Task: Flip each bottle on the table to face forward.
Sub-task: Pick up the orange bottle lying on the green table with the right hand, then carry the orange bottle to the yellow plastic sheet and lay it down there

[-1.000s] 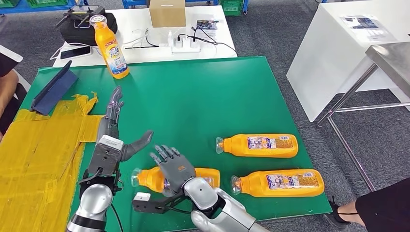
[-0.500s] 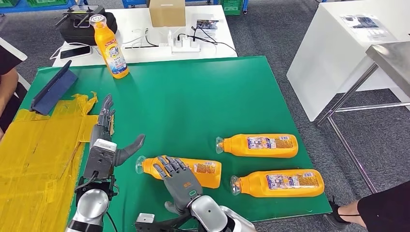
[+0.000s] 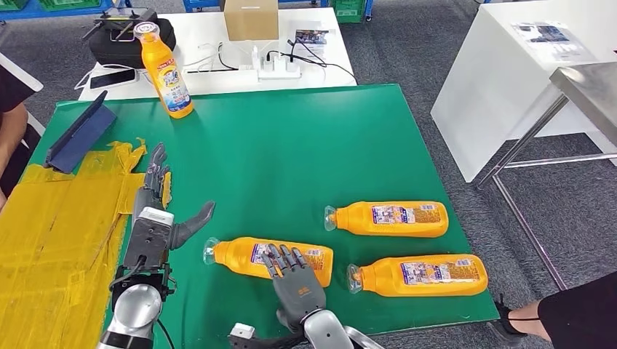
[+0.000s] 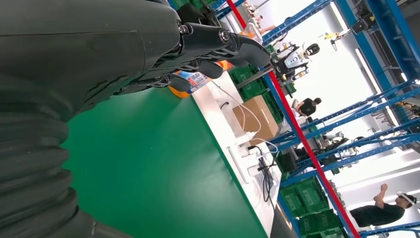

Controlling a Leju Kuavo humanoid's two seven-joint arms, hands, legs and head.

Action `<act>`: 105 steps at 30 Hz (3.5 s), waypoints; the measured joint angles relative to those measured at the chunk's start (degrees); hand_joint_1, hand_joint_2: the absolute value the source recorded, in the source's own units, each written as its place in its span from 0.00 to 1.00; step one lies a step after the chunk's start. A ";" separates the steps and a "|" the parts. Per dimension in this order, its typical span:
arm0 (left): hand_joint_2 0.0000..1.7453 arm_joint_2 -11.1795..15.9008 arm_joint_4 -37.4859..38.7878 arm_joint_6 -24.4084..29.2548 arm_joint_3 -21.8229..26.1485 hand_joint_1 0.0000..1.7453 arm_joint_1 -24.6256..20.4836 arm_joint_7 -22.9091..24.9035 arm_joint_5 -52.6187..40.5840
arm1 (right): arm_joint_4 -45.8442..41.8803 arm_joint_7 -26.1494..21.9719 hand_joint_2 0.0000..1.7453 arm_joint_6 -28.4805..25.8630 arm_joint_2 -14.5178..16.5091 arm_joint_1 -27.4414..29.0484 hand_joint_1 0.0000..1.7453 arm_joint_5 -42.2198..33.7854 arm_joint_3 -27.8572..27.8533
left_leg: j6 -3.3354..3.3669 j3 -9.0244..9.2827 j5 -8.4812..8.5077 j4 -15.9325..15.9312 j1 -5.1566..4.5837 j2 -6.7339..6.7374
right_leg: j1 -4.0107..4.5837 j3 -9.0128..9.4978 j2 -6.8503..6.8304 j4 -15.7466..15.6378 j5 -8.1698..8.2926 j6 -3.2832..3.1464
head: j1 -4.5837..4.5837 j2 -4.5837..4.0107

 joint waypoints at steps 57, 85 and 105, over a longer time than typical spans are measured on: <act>1.00 -1.17 1.03 -4.47 -3.50 0.00 -0.50 -0.35 9.35 | 7.19 -13.55 1.00 -25.50 5.51 -4.73 1.00 -16.19 -18.46 | 0.09 0.16 0.22 0.01 0.00 0.02 | 0.01 0.69 0.05 0.03 0.22 -0.02 | -0.02 0.00; 1.00 1.87 -2.13 -27.57 -9.64 0.00 1.36 -0.82 35.77 | -8.05 -43.04 1.00 -12.87 9.69 1.82 1.00 -45.77 -18.45 | -0.02 -0.08 0.10 -0.01 0.02 0.01 | 0.02 0.41 0.03 0.02 0.13 -0.08 | -0.01 0.00; 1.00 1.97 -3.75 -17.68 -12.61 1.00 1.92 -4.31 26.82 | -1.68 -40.09 1.00 -13.32 7.85 -1.64 1.00 -41.59 -10.68 | -0.07 -0.11 0.04 -0.01 0.02 0.03 | 0.01 -0.19 0.04 0.01 0.05 -0.09 | -0.01 0.00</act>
